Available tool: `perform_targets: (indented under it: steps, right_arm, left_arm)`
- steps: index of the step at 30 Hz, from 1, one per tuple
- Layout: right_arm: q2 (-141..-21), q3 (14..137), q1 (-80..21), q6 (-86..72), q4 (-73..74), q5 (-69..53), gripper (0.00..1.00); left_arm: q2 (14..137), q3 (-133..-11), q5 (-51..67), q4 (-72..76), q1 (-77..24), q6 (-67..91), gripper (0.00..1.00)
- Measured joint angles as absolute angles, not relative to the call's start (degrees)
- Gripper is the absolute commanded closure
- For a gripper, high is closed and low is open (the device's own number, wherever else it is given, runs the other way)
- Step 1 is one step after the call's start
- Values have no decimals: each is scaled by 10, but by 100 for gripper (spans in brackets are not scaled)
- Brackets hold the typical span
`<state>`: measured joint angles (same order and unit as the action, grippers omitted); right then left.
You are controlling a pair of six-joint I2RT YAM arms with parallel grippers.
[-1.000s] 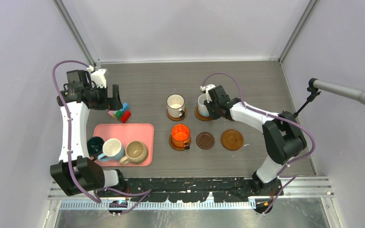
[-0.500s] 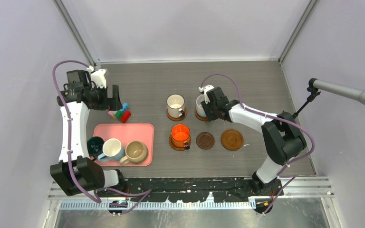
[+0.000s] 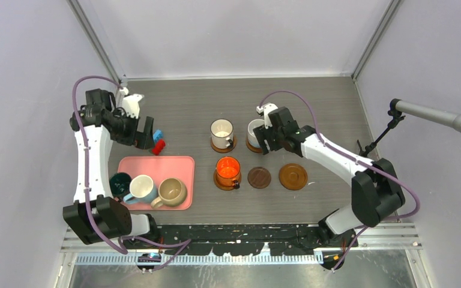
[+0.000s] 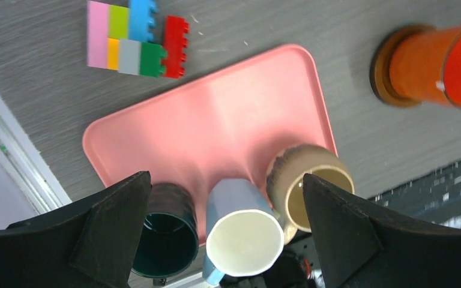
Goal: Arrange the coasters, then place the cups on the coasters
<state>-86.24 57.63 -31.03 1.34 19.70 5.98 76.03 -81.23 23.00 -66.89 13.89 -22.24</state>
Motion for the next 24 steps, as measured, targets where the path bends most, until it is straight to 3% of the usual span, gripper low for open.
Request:
perform_targets:
  steps: [6,10,18,24]
  right_arm:
    - [-830,610,-310,17,255,38,21]
    - [-822,627,-310,14,272,30,20]
    - [-821,638,-310,17,293,29,19]
    - [-821,643,-306,19,304,28,19]
  left_arm:
    - [759,-813,263,-750,117,-322,0]
    - [736,-784,256,-766,33,-367,0]
    - [628,-663,136,-745,-262,-391,0]
    - [621,-615,49,-743,-446,-396,0]
